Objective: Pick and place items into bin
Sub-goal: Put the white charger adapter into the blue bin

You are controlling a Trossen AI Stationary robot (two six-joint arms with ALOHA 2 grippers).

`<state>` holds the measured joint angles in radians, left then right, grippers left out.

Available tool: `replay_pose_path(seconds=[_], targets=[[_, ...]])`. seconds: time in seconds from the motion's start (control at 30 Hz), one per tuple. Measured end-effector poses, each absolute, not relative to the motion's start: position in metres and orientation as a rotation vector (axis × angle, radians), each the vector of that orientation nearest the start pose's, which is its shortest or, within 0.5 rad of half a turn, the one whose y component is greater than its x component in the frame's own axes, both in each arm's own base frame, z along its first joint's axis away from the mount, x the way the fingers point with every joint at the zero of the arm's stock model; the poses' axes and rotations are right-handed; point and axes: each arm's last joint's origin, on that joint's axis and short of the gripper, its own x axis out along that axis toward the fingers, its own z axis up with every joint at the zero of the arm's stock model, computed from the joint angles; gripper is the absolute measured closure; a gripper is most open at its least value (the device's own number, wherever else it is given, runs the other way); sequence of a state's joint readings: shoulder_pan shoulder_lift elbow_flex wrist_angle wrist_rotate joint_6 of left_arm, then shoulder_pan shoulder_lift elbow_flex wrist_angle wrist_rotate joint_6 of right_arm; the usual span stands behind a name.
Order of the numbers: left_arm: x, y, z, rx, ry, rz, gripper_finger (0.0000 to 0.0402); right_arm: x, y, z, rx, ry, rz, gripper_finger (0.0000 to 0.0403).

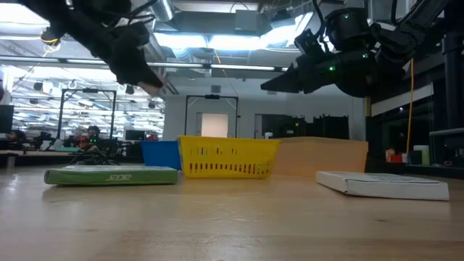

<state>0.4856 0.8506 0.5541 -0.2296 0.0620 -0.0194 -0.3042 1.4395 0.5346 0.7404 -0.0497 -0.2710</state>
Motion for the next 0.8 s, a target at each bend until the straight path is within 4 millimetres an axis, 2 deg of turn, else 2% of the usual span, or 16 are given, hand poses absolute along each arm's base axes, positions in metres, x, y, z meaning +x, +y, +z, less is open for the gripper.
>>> replay_pose_path(seconds=[0.3,0.6,0.8], targets=[[0.163,0.076,0.216,-0.055,0.283,0.281,0.0287,0.267,-0.082,0.194,-0.24,0.192,-0.23,0.0395],[0.163,0.076,0.215,-0.066,0.275,0.287,0.0287,0.267,-0.082,0.194,-0.24,0.193,-0.23,0.0395],[0.169,0.082,0.212,-0.092,0.264,0.36,0.0285,0.267,-0.082,0.194,-0.237,0.192,-0.231,0.0395]])
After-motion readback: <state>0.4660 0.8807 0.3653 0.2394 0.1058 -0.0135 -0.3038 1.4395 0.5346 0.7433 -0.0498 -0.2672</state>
